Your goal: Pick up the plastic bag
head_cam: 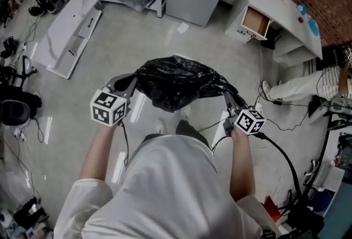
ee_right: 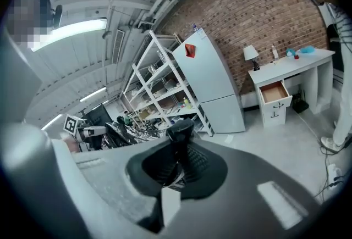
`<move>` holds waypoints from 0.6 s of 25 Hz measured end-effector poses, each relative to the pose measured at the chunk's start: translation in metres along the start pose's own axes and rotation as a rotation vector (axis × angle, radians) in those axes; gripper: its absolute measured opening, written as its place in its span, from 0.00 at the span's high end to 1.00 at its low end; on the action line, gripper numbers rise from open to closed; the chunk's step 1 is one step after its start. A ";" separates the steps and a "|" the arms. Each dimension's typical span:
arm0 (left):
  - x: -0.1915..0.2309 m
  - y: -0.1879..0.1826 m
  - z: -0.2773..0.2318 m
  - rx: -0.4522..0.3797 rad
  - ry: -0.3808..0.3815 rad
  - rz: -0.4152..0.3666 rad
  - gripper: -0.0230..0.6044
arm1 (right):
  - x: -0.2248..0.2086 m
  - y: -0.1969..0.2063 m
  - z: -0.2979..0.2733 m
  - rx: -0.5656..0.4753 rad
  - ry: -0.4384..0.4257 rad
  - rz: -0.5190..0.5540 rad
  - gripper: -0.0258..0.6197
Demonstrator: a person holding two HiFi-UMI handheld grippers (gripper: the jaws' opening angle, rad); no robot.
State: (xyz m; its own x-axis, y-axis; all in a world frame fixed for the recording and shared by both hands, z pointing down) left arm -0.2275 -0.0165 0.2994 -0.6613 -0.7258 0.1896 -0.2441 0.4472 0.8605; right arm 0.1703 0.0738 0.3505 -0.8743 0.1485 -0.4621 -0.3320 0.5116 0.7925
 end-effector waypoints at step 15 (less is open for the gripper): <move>-0.043 -0.016 0.020 -0.041 -0.003 -0.001 0.95 | 0.015 -0.009 0.056 -0.049 0.005 0.023 0.96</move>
State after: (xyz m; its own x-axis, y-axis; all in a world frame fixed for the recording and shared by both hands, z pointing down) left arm -0.2095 0.0181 0.2683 -0.6633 -0.7245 0.1875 -0.2150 0.4245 0.8795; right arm 0.1800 0.1186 0.3142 -0.8835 0.1557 -0.4418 -0.3287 0.4659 0.8215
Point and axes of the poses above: the fingertips, and each gripper's own axes: z backward along the fingers, x to its left, y out of its underside, the point moved 5 cm from there along z, backward along the fingers, and after that the axes turned 3 degrees about y, right-handed, at the moved point
